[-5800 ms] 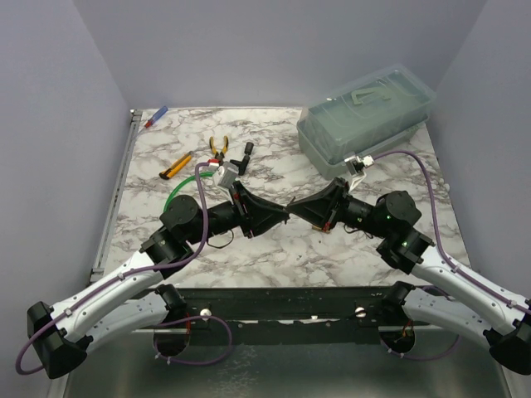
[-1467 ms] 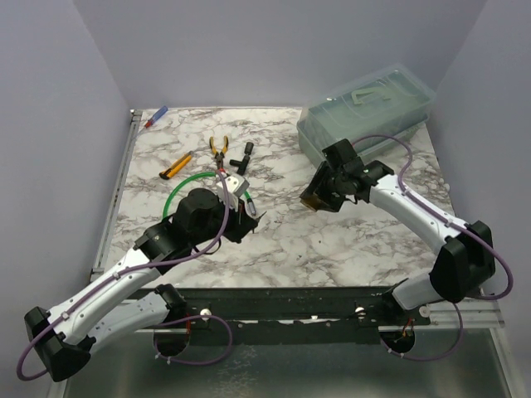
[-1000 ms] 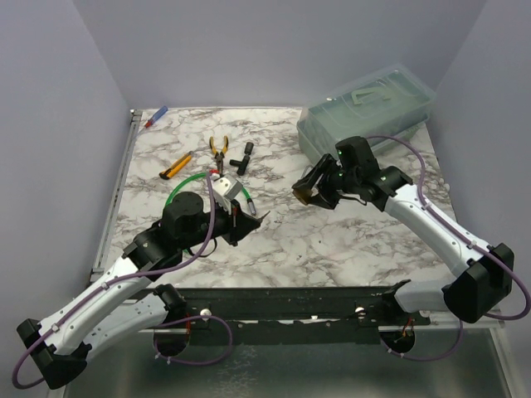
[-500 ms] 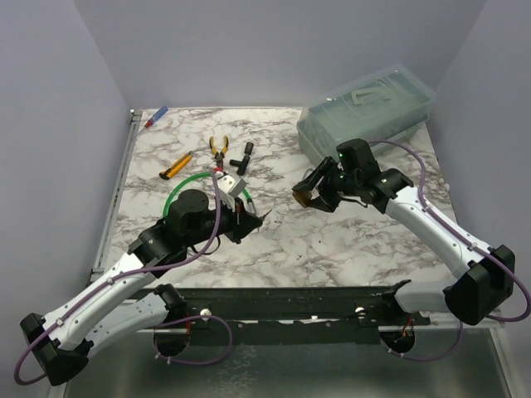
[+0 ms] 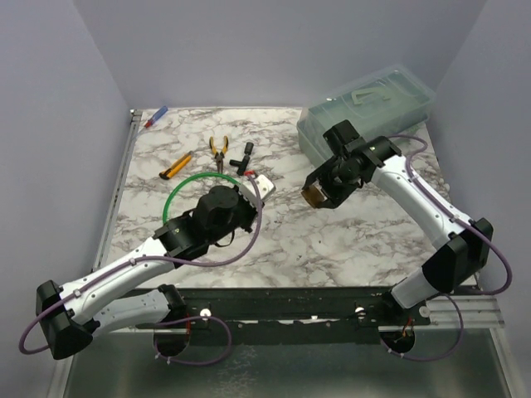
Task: Unlock with the key
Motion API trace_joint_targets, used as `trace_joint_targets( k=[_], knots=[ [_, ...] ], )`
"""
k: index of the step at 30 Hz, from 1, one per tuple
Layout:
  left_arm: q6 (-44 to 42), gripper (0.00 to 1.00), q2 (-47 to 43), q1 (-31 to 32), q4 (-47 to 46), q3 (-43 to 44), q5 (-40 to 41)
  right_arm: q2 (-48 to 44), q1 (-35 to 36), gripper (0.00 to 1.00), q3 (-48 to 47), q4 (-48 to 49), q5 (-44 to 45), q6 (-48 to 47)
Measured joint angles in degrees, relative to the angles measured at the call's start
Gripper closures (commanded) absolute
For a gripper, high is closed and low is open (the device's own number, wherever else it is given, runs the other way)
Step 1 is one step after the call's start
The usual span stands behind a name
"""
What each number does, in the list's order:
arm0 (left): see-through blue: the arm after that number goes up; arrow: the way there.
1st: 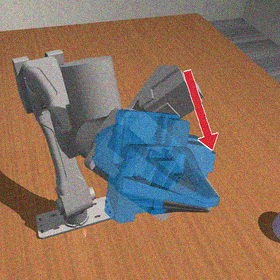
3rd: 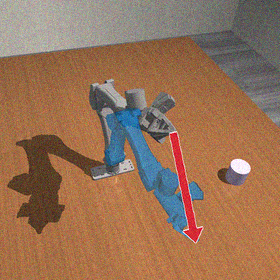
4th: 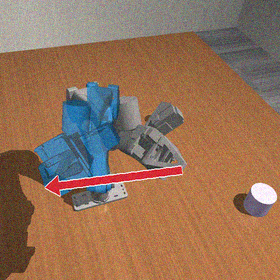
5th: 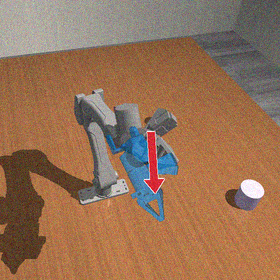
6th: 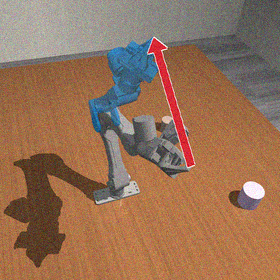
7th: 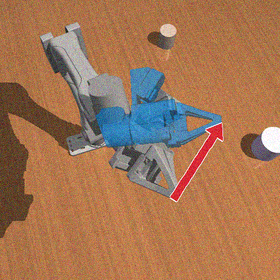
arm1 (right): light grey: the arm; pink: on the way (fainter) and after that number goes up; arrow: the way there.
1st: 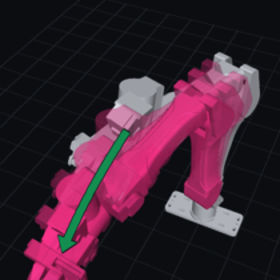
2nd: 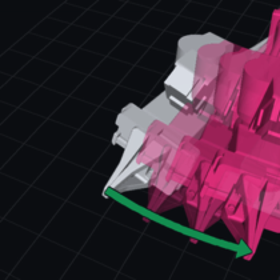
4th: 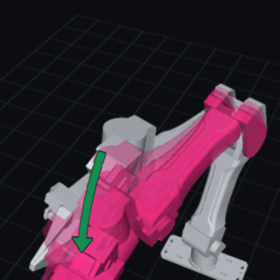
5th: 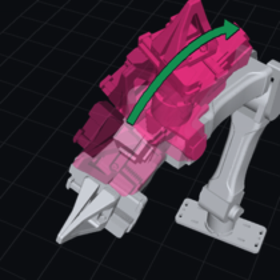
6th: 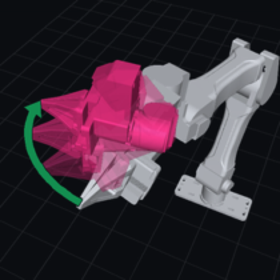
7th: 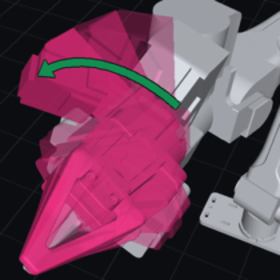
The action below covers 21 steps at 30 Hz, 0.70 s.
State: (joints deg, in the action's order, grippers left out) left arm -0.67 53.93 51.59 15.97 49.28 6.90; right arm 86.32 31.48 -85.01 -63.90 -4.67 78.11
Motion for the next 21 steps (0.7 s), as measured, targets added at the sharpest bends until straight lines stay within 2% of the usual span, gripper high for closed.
trace_joint_targets(
  k=[4,8,14,21],
  knots=[
    [-11.2,1.00,2.8,4.5,-3.1,-0.1,5.9,6.3,0.0,1.00,-6.0,-8.3,0.5,1.9],
    [-24.1,1.00,2.5,8.9,-10.6,-3.6,9.8,9.3,0.0,1.00,-6.9,-12.2,-1.0,2.4],
    [-39.6,1.00,2.7,14.6,-19.5,-9.5,13.9,9.8,0.0,1.00,-6.7,-14.7,-4.3,3.8],
    [-53.6,1.00,6.0,19.0,-29.6,-14.3,17.9,9.8,0.0,1.00,-6.7,-15.6,-7.2,5.1]
  ],
)
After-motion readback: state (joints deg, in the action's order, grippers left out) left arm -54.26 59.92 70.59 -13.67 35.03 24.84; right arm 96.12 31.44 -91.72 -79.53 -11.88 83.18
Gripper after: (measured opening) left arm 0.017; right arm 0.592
